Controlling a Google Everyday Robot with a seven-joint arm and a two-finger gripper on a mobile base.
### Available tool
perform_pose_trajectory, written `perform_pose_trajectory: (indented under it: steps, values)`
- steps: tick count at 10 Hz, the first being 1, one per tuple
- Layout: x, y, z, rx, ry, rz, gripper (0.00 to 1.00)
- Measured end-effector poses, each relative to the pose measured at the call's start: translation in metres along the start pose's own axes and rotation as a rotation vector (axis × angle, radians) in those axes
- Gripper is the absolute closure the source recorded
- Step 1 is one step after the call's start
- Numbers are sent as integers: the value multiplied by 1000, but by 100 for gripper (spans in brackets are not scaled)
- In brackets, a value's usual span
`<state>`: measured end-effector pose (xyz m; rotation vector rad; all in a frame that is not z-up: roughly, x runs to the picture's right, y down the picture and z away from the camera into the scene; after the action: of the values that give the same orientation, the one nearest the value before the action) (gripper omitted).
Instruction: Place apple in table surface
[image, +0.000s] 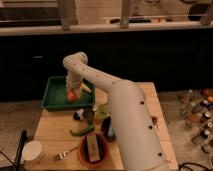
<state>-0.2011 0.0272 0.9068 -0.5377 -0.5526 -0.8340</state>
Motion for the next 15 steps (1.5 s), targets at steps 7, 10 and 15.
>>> perform_pose_trajectory:
  steps: [7, 10, 15]
  values:
    - [-33, -15, -26, 36, -7, -101, 100]
    - [-59, -25, -28, 33, -30, -174, 100]
    - [-115, -38, -21, 10, -90, -310, 100]
